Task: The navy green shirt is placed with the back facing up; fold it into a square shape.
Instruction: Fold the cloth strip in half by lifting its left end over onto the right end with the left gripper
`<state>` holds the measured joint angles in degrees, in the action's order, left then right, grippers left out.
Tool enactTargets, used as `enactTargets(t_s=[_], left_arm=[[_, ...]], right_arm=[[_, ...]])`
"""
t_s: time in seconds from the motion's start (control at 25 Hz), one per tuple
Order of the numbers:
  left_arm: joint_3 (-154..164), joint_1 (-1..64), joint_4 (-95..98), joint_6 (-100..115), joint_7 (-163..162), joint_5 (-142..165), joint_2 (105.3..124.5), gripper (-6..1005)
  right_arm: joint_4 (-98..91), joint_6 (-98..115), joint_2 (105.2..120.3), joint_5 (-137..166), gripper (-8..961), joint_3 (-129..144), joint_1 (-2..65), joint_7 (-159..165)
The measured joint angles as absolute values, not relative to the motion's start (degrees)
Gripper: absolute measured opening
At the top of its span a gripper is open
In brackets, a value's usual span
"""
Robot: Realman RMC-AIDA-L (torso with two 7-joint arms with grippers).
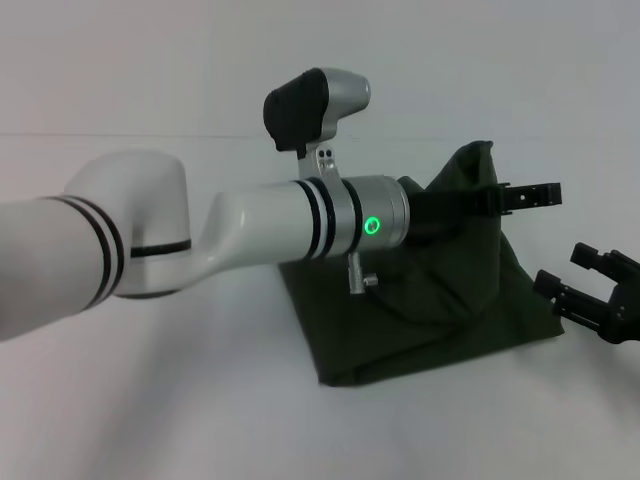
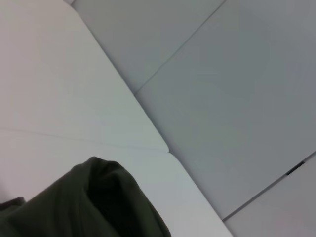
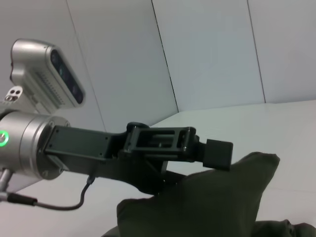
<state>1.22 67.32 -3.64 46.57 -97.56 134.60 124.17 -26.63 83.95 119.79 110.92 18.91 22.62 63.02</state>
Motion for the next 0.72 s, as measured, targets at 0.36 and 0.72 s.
enactTargets(t_s=[0.36, 0.72], left_arm=[[18.6, 72.8, 6.2, 49.8, -117.5, 137.9, 124.39, 948], [33.2, 74.5, 15.4, 55.6, -130.7, 137.5, 124.55, 947]], right_arm=[[-26.8, 84.1, 119.62, 111.0, 841, 18.9, 22.4, 63.0], [-26.7, 84.3, 119.68, 111.2, 841, 19.0, 22.1, 63.0]])
